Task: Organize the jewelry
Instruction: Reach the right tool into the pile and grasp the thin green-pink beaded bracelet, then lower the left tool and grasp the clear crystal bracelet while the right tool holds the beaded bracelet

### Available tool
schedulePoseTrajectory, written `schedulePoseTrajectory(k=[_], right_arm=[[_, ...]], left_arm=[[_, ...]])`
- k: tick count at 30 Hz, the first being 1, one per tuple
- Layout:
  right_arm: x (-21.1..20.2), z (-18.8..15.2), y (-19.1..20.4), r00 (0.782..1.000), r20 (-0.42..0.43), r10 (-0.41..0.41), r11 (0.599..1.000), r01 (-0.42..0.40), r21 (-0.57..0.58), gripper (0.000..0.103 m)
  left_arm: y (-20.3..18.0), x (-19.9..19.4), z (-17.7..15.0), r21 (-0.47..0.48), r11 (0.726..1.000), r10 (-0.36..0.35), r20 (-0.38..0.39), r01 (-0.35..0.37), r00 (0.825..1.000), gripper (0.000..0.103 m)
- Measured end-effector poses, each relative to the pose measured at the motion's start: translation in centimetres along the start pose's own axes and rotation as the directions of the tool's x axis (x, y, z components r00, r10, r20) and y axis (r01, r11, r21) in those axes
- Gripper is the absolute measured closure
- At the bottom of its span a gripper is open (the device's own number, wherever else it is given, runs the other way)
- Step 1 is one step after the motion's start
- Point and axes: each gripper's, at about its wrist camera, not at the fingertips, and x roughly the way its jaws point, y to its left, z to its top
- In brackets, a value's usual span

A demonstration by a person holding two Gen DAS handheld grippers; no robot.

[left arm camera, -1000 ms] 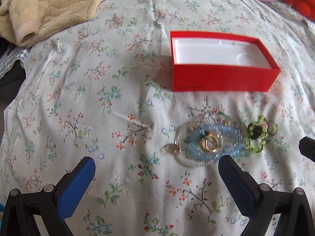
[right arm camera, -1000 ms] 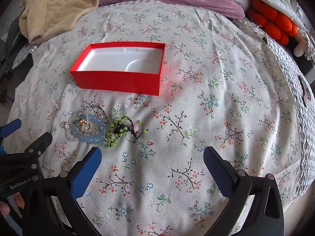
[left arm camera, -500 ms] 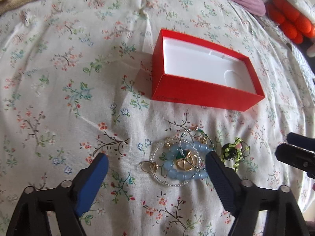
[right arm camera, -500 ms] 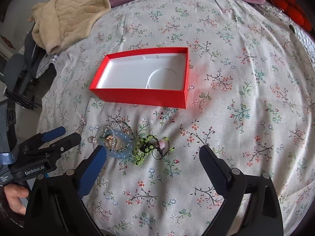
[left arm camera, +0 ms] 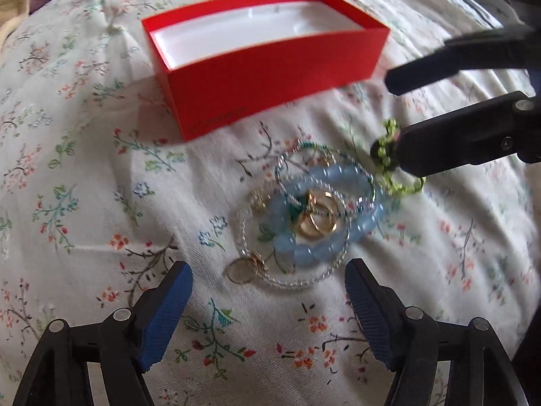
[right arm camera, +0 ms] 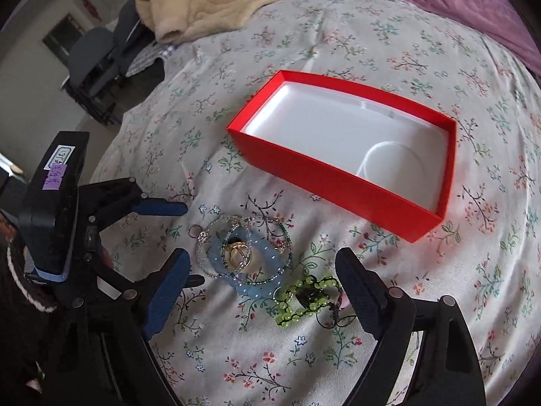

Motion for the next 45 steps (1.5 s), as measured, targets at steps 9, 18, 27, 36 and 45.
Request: schedulePoseTrajectory(k=[9, 18, 27, 36, 45], right_arm=[[4.7, 0.1, 1.3, 0.994, -0.094, -0.06, 0.991, 0.047, -0.128, 0.013], [7.1, 0.7, 2.5, 0.992, -0.075, -0.098, 0.981, 0.084, -0.174, 0.032], [5.6, 0.4, 1.3, 0.994, -0.051, -0.093, 0.99, 0.087, -0.115, 0.05], [2.0, -1.2, -0.2, 0.993, 0.003, -0.122, 0.991, 0.121, -0.064, 0.05], [-0.1, -2.2, -2.7, 0.98, -0.014, -0.2, 0.979, 0.2, 0.021, 0.05]], left_arm=[[0.8, 0.3, -0.2, 0.014, 0.999, -0.045, 0.008, 0.045, 0.999, 0.02], [1.3, 1.2, 0.4, 0.048, 0.999, -0.008, 0.002, 0.008, 1.0, 0.02], [1.1, 2.2, 1.6, 0.031, 0.999, 0.027, 0.014, -0.027, 1.0, 0.02], [0.0, 4.4, 4.8, 0.013, 0.999, 0.036, 0.019, -0.037, 0.999, 0.02], [-1.0, 6.5, 7.5, -0.007, 0.998, 0.06, 0.018, -0.06, 0.998, 0.02]])
